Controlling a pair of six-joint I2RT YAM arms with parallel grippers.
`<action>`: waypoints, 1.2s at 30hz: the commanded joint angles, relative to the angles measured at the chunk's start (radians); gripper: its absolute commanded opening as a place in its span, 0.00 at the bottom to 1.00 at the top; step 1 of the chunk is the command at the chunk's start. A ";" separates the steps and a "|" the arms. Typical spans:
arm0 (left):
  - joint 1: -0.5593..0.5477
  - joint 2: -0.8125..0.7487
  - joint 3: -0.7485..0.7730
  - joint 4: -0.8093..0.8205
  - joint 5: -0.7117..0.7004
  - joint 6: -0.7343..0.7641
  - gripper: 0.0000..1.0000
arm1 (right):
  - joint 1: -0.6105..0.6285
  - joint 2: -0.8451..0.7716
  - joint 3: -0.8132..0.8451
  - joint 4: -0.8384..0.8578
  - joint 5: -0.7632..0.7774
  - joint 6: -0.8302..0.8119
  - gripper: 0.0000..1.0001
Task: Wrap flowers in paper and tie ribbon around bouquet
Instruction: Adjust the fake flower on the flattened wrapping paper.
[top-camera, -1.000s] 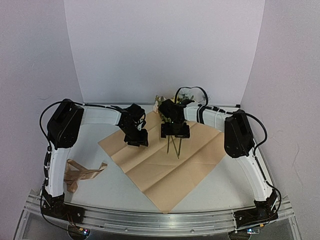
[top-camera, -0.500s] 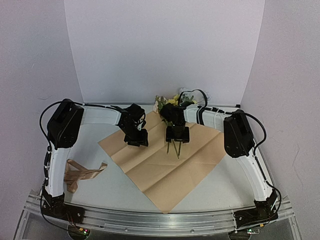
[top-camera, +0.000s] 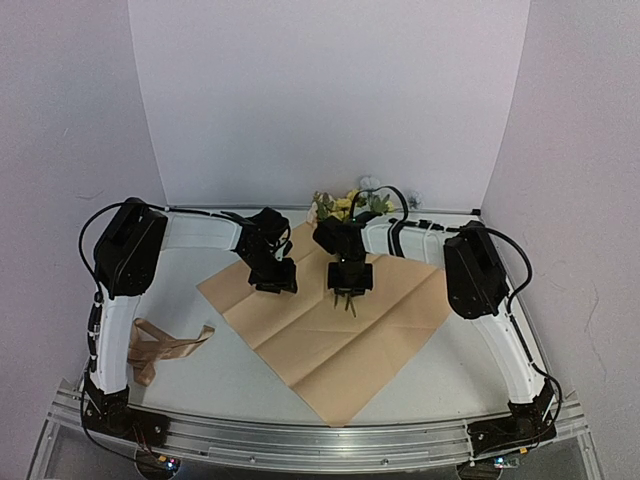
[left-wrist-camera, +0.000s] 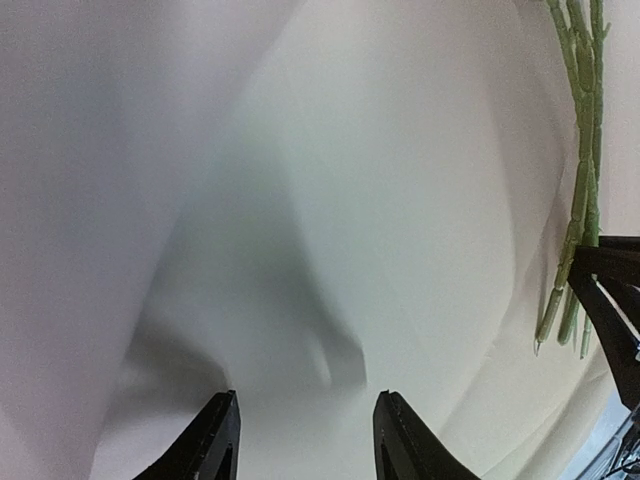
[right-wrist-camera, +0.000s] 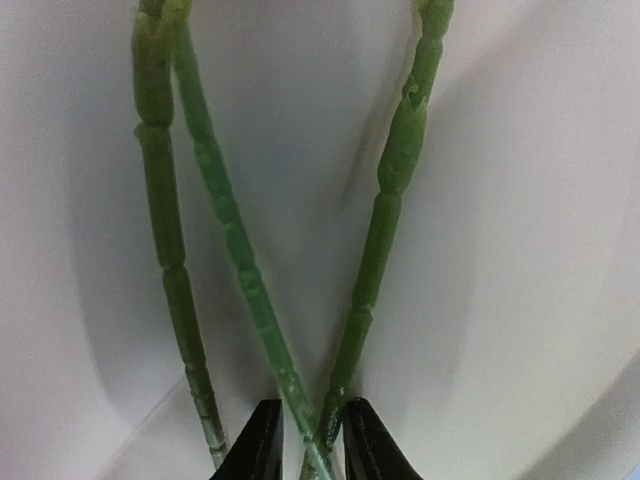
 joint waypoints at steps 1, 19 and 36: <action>0.005 -0.045 -0.008 0.015 0.012 -0.004 0.47 | 0.012 -0.066 -0.064 -0.043 0.017 0.004 0.11; 0.009 -0.010 0.001 0.008 0.002 -0.030 0.47 | 0.052 -0.246 -0.268 0.057 0.009 -0.010 0.06; 0.009 -0.021 -0.029 0.024 0.011 -0.046 0.47 | 0.112 -0.141 -0.177 0.085 0.011 -0.035 0.11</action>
